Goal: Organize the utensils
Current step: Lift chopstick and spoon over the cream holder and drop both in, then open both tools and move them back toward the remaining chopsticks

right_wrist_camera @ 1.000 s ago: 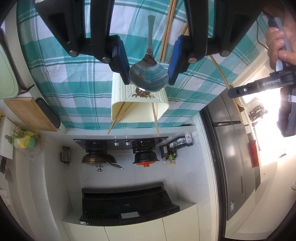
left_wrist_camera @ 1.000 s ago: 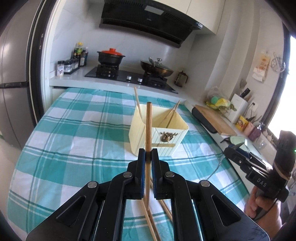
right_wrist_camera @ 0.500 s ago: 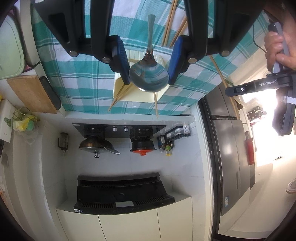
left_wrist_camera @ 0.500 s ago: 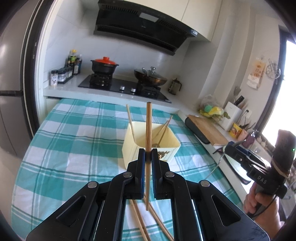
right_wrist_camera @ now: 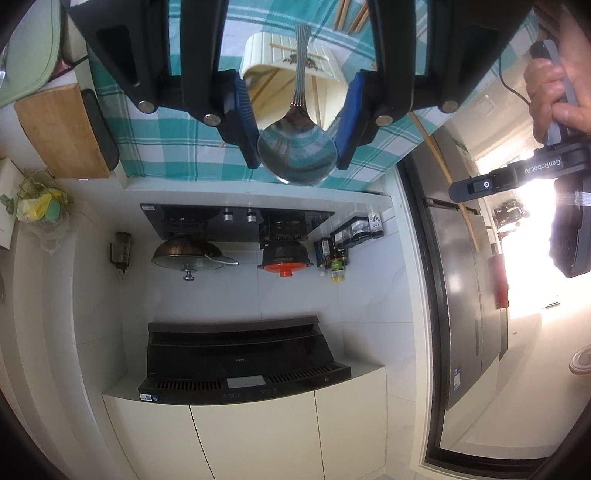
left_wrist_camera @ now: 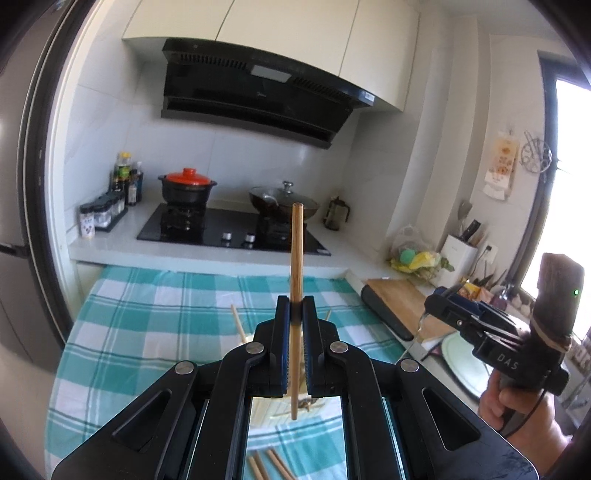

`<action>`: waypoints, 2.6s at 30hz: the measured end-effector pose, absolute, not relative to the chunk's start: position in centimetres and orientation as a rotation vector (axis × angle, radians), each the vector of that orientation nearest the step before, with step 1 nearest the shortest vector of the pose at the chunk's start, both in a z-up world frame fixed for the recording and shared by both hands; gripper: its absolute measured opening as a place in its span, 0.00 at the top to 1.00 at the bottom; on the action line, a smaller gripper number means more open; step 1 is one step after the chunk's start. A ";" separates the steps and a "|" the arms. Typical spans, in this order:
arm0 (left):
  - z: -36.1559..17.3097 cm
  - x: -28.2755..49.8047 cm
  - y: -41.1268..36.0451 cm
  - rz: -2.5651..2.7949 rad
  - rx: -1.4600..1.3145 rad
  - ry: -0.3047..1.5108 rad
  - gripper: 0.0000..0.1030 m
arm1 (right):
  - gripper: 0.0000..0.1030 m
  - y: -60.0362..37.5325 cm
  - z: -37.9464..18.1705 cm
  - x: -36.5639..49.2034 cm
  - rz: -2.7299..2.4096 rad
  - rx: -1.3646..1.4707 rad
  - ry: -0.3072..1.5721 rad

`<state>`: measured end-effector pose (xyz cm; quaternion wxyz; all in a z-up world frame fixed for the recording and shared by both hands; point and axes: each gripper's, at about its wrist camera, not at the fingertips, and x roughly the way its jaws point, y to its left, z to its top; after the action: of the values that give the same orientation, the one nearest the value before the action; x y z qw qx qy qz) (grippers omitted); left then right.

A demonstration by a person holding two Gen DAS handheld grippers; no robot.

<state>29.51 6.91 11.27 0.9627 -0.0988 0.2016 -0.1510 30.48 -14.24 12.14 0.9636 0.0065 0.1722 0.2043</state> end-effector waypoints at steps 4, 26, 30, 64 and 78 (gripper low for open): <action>11.4 32.4 6.0 -0.289 -0.179 0.403 0.96 | 0.60 -13.8 12.9 33.7 0.396 0.009 0.321; -1.2 41.7 2.0 -0.210 -0.098 0.736 0.36 | 0.42 -12.6 0.5 45.2 0.376 -0.019 0.728; -0.3 38.7 2.9 -0.173 -0.070 0.725 0.28 | 0.41 -13.3 2.2 43.6 0.363 -0.021 0.692; -7.2 21.4 2.3 0.030 -0.014 0.784 0.16 | 0.34 -22.9 -14.7 27.6 -0.015 -0.033 0.908; -6.4 22.8 2.6 0.096 -0.072 0.816 0.16 | 0.00 -23.4 -16.1 29.5 0.002 -0.016 0.950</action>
<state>22.77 2.64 -6.35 0.9163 -0.0350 0.3963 0.0465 29.52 -23.39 -16.09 0.8892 -0.0076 0.4575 0.0008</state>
